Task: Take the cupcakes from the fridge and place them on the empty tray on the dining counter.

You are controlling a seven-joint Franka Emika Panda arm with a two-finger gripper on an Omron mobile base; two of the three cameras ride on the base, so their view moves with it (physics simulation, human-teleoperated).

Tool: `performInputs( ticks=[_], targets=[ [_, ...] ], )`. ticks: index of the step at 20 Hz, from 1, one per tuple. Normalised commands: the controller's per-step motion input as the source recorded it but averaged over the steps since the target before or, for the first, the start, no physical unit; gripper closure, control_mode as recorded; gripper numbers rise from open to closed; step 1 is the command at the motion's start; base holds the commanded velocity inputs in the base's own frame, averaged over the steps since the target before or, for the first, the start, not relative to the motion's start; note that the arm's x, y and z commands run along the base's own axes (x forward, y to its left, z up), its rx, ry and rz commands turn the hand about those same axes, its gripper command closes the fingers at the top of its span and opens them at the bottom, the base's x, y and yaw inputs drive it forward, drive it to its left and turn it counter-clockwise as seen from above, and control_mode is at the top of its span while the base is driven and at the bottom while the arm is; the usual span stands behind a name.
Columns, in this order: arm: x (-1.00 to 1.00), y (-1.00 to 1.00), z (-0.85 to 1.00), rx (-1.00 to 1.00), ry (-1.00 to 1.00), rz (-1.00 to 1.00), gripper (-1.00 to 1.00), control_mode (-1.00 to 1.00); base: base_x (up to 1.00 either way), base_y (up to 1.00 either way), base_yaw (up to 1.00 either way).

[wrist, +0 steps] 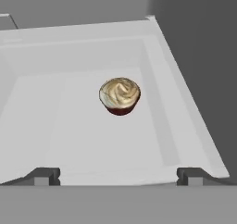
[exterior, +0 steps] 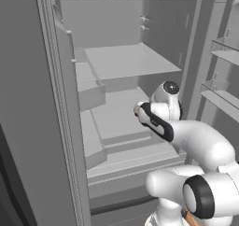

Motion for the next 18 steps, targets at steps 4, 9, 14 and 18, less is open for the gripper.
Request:
performInputs(
  ticks=[4, 9, 14, 18],
  targets=[
    [0.32, 0.0, -0.19, 0.0, 0.0, 0.0, -1.0, -1.0, 0.0, 0.0, 0.0],
    [0.33, 0.0, -0.21, 0.0, 0.0, 0.0, -1.0, -1.0, 0.0, 0.0, 0.0],
    [0.34, 0.0, -0.08, 0.0, -0.01, 0.0, -1.0, -1.0, 0.0, 0.0, 0.0],
    [0.42, 0.0, -0.04, 0.0, 0.0, 0.0, -1.0, -1.0, 0.0, 0.0, 0.0]
  ],
)
